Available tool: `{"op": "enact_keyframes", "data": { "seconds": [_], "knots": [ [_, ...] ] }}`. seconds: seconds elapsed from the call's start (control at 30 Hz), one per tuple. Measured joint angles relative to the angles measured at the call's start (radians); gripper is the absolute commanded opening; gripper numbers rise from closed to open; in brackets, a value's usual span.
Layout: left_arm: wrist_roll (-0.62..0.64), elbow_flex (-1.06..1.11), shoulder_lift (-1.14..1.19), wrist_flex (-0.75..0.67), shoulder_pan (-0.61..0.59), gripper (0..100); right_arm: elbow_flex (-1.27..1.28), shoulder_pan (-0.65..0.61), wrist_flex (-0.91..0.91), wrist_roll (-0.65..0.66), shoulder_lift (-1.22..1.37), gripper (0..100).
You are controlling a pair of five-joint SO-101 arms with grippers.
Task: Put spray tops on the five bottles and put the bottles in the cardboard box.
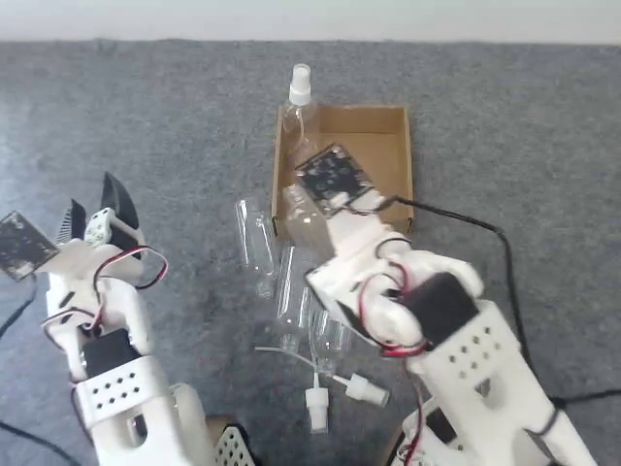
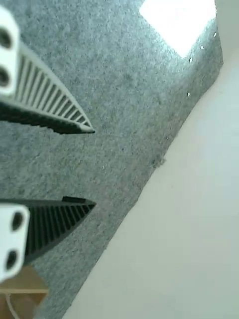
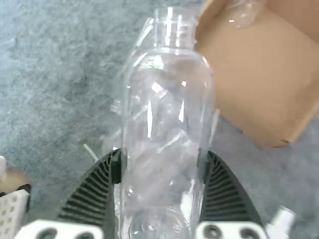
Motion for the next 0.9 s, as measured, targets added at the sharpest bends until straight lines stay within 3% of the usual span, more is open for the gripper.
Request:
{"op": "enact_keyframes", "data": {
  "seconds": [0.5,0.9],
  "knots": [
    [-0.006,0.0,0.0,0.0,-0.002,20,0.0,0.152,0.094,0.055,-0.098,6.9],
    [-0.006,0.0,0.0,0.0,-0.002,20,0.0,0.442,0.204,0.199,-0.098,7.1]
  ]
}}
